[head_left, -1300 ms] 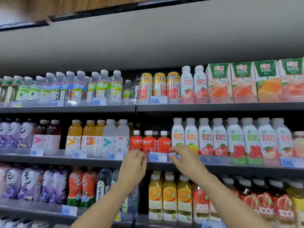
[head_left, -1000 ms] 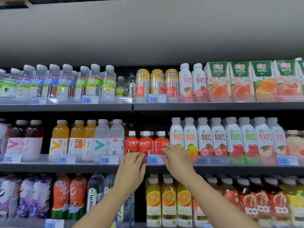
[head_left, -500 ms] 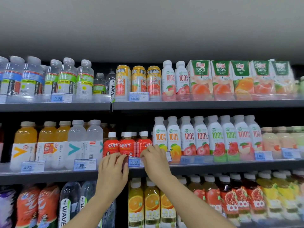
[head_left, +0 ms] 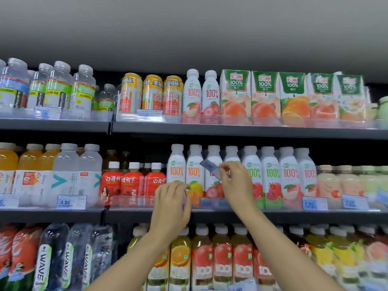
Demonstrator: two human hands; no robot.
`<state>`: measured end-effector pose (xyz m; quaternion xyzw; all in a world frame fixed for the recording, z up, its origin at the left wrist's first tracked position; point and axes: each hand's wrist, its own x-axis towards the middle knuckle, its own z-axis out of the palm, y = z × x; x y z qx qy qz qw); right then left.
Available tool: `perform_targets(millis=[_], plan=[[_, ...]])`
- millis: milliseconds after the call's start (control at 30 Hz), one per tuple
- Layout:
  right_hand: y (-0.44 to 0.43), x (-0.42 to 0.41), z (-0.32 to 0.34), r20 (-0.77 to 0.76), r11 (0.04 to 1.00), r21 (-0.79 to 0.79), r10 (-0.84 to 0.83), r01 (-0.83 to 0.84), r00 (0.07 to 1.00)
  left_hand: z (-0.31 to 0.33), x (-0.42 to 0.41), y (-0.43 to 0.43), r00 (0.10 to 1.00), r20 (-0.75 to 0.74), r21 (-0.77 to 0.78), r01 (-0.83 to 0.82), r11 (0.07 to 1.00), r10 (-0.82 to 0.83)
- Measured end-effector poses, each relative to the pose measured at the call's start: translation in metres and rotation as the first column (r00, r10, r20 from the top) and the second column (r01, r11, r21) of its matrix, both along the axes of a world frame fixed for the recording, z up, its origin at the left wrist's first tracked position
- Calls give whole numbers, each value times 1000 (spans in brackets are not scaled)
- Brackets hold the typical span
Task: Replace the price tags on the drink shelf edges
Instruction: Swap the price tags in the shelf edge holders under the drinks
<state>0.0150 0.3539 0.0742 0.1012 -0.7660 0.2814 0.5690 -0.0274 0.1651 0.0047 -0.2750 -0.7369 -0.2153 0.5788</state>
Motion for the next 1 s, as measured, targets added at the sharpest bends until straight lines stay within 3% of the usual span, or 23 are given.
perform_targets(millis=[167,367,1000], plan=[[63,10,-3,9,998,-12,-61,61,998,7,5,55,998,60,-114,30,993,-23],[90,17,-10,17,998,-1,-58,58,998,12,11,81,980,181,-247,-37,968,84],[101,23,-28,33,1000,-7,-9,9,999,35,15,102,872,467,-269,-17,963,146]])
